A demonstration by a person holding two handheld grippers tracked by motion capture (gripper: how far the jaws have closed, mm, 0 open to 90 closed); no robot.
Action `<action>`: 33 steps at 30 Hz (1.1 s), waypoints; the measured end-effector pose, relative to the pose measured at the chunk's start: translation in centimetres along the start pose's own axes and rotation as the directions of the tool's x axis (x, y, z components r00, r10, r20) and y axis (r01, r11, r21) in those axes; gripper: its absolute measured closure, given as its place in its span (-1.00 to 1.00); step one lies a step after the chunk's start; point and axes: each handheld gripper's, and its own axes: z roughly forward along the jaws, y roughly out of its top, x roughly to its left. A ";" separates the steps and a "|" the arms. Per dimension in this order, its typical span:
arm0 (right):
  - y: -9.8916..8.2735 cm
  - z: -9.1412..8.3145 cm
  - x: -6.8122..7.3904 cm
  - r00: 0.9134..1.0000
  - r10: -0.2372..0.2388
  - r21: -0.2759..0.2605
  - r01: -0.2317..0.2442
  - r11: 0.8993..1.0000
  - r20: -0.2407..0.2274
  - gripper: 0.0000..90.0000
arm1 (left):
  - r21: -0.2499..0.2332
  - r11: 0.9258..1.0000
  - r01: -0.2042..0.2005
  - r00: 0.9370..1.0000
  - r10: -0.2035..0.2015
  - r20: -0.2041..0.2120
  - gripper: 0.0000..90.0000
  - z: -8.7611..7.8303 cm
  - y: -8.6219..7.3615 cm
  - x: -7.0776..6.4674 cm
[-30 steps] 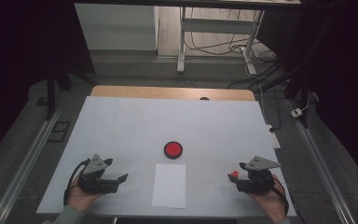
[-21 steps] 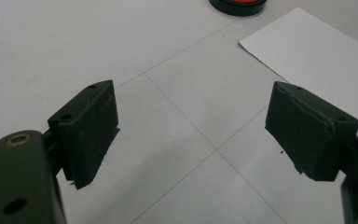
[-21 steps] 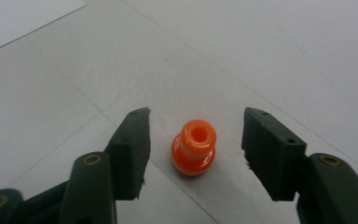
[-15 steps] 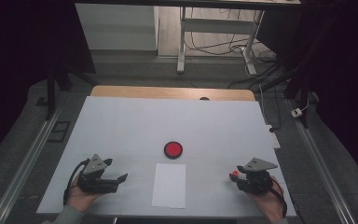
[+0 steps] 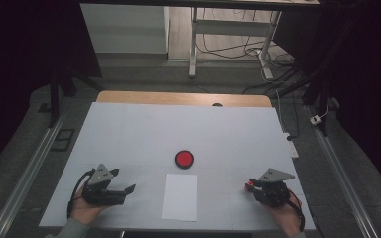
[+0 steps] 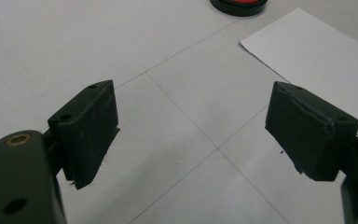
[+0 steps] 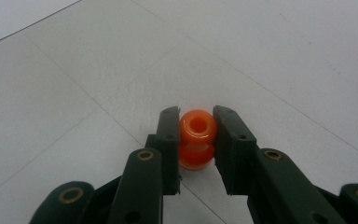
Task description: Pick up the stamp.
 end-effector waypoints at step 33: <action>0.3 -1.4 -0.4 0.998 0.055 -0.134 -0.053 0.990 0.011 0.61 | 0.009 1.000 -0.001 1.000 0.001 -0.004 -0.61 0.1 0.0 0.0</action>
